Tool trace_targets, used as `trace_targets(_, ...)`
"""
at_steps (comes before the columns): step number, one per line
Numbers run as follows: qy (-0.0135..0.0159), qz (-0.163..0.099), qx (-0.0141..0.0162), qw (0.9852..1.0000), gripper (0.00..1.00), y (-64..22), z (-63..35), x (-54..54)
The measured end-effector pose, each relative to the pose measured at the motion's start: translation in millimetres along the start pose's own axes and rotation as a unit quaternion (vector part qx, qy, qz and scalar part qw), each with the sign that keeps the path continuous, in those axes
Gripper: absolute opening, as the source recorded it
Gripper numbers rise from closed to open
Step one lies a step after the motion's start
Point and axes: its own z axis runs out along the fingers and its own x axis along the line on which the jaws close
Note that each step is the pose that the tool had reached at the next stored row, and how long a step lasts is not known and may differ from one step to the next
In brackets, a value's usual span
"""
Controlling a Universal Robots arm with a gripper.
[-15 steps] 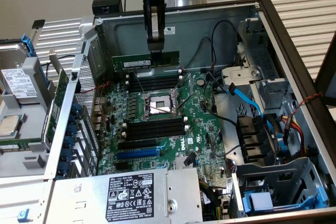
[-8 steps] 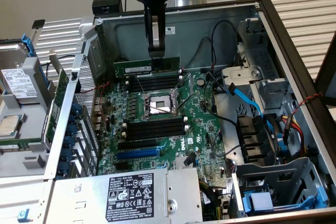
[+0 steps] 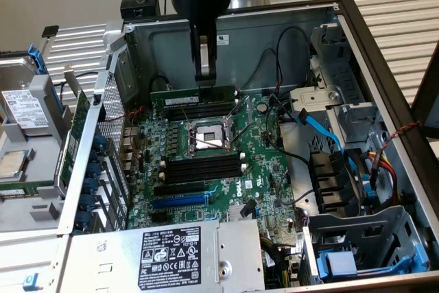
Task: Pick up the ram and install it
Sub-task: 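Insert the ram into the slot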
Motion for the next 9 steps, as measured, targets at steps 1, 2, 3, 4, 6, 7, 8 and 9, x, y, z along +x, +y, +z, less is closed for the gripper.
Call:
trace_targets(1, 0.0, 0.0, 0.0001, 1.0, 0.13, -0.1, 1.8, 0.3)
trace_targets(2, 0.0, 0.0, 0.0001, 1.0, 0.13, -0.1, 3.6, 0.7)
trace_targets(3, 0.0, 0.0, 0.0001, 1.0, 0.13, -0.2, 5.4, 1.1)
trace_targets(4, -0.0001, 0.0, 0.0002, 1.0, 0.13, -0.3, 7.2, 1.4)
trace_targets(6, 0.0, 0.001, 0.0002, 1.0, 0.13, -0.4, 10.7, 2.2)
trace_targets(7, -0.0001, 0.001, 0.0002, 1.0, 0.13, -0.4, 12.6, 2.6)
trace_targets(8, -0.0001, 0.001, 0.0003, 1.0, 0.13, -0.5, 14.4, 3.0)
trace_targets(9, -0.0001, 0.001, 0.0003, 1.0, 0.13, -0.6, 16.1, 3.4)
